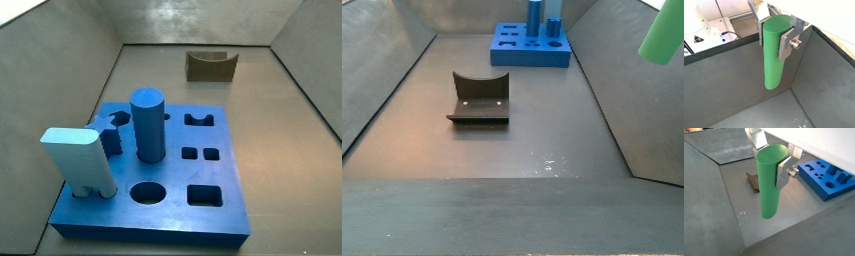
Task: Pick up the oval object. Move up. Move to above the board. Insert the oval object.
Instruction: Move to above the board.
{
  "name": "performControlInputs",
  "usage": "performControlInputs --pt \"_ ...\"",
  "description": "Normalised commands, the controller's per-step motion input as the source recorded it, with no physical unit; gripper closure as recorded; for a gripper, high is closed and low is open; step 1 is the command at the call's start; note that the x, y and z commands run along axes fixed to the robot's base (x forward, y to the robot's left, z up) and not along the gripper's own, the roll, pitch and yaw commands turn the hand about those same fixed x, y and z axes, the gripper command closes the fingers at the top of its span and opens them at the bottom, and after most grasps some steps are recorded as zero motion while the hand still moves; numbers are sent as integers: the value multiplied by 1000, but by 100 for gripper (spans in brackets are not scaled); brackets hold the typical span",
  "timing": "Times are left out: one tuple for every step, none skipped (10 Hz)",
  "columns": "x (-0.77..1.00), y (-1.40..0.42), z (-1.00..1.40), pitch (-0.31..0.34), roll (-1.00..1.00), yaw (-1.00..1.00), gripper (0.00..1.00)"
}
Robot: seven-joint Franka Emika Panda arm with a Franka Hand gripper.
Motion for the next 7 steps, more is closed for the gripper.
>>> performControlInputs --pt "-264 11 21 57 43 -9 100" --pt "-264 11 21 57 43 -9 100" --pt "-264 11 21 57 43 -9 100" --pt "-264 11 22 57 43 -9 100" --pt "-264 11 22 57 43 -9 100" --pt "429 -1000 34 314 172 -1000 100" --pt "429 -1000 34 322 175 -1000 100"
